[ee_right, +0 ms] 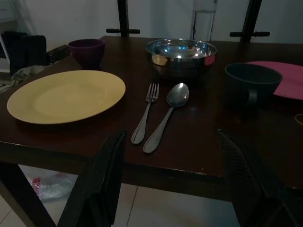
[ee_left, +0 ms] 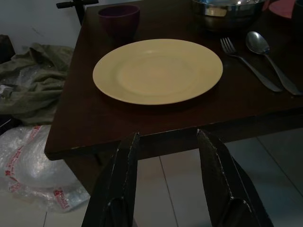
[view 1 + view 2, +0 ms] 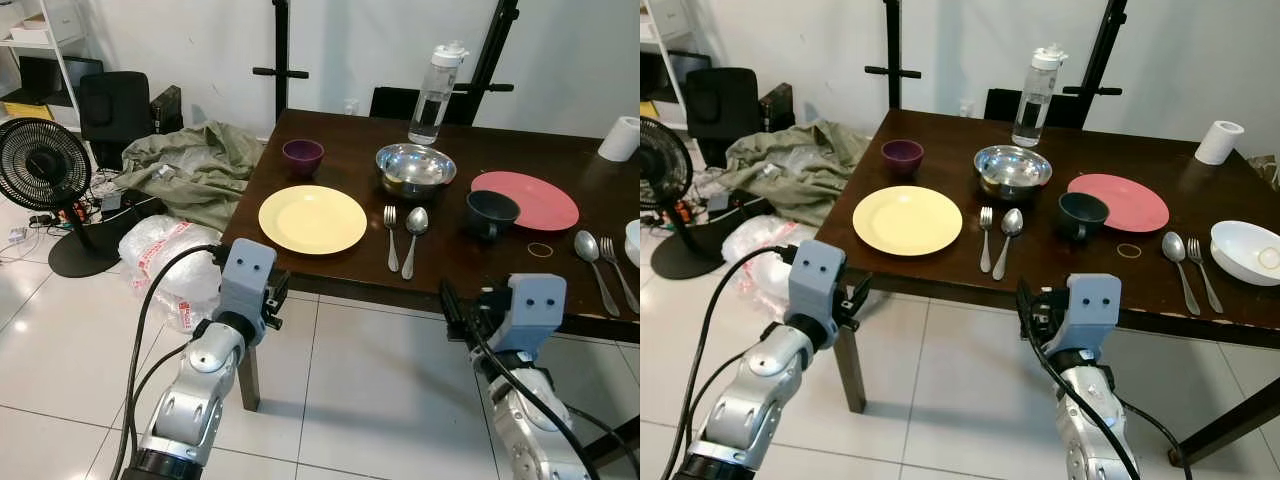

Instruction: Setting the table

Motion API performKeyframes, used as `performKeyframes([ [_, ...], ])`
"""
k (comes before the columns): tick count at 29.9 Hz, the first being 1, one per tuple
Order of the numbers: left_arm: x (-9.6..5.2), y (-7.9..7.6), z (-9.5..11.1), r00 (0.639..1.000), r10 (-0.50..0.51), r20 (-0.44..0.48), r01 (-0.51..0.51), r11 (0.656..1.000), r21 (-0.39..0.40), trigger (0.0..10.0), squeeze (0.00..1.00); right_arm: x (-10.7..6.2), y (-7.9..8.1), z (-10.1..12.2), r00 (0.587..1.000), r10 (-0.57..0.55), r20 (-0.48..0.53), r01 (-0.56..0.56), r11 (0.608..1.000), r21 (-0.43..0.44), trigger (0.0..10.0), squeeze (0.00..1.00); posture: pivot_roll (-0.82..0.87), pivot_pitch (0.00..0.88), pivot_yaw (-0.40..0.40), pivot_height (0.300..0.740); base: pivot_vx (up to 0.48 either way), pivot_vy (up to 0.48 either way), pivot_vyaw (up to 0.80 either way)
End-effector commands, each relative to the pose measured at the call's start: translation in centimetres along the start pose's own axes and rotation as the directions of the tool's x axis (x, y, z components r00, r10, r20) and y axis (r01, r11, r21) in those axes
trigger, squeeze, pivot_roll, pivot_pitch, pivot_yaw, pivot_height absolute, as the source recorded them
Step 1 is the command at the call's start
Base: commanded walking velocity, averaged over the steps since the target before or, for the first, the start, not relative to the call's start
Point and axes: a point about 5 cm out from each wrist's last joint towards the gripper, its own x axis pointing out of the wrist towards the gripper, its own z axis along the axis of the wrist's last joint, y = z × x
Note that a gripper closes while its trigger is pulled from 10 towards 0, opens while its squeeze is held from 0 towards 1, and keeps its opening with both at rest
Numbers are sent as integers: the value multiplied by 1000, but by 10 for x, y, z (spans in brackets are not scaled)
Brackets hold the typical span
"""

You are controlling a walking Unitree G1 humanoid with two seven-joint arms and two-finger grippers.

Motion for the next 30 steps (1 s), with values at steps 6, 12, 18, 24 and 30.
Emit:
performKeyframes([
  [6,-1,-3,-2,1000,-18,-18,19,1000,12,10000,0,-5,-6,-4,999,-41,-30,42,999,32,10000,0,-48,152,64,740,0,0,0],
  [12,0,0,1,1000,-26,-18,26,999,27,10000,0,-6,-4,-3,999,-42,-30,43,999,30,10000,0,-41,195,88,740,0,0,0],
  [18,0,2,1,999,-39,-25,40,998,43,10000,0,-8,-1,-3,999,-44,-26,44,998,32,10000,0,-54,209,87,740,0,0,0],
  [24,2,0,4,999,-50,-15,50,998,43,10000,0,-12,-4,-4,998,-50,-31,51,998,31,10000,0,-65,208,88,740,0,0,0],
  [30,3,1,3,999,-52,-14,52,998,43,10000,0,-10,-6,-1,998,-58,-26,58,998,28,10000,0,-70,202,88,740,0,0,0],
])
